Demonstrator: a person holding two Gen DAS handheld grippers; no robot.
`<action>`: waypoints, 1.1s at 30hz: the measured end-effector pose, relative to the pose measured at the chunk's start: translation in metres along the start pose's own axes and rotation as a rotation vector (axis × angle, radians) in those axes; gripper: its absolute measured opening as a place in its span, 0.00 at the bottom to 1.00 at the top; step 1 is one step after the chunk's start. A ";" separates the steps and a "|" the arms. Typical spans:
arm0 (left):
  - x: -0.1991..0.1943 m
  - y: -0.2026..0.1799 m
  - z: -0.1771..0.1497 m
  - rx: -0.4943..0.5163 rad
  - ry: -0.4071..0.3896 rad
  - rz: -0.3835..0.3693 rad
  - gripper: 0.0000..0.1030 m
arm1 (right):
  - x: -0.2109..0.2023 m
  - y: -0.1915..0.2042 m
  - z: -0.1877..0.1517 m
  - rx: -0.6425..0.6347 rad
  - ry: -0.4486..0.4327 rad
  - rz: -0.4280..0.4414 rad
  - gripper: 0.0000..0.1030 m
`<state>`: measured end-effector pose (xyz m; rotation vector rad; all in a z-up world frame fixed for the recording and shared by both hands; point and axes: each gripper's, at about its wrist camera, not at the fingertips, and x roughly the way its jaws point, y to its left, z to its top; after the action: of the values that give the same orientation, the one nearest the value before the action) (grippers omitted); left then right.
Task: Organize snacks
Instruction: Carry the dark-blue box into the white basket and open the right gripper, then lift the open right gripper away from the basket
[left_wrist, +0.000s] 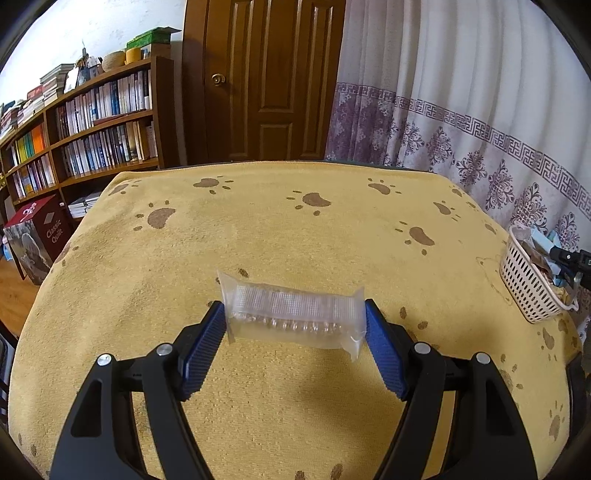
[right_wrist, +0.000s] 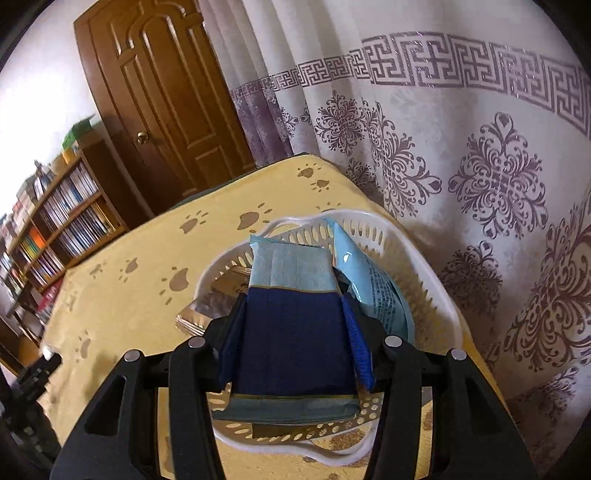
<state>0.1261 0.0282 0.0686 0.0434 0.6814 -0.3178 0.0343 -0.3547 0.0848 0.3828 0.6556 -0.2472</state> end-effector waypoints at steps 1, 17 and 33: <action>0.000 0.000 0.000 0.001 0.000 -0.001 0.72 | 0.000 0.000 -0.001 -0.004 -0.003 -0.001 0.52; -0.002 -0.014 -0.001 0.018 0.000 -0.043 0.72 | -0.043 -0.005 -0.017 -0.054 -0.110 -0.076 0.59; -0.003 -0.025 -0.004 0.039 -0.003 -0.071 0.72 | -0.010 -0.015 -0.021 -0.046 -0.047 -0.133 0.59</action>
<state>0.1140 0.0062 0.0691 0.0565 0.6748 -0.3993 0.0099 -0.3583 0.0723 0.2887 0.6403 -0.3665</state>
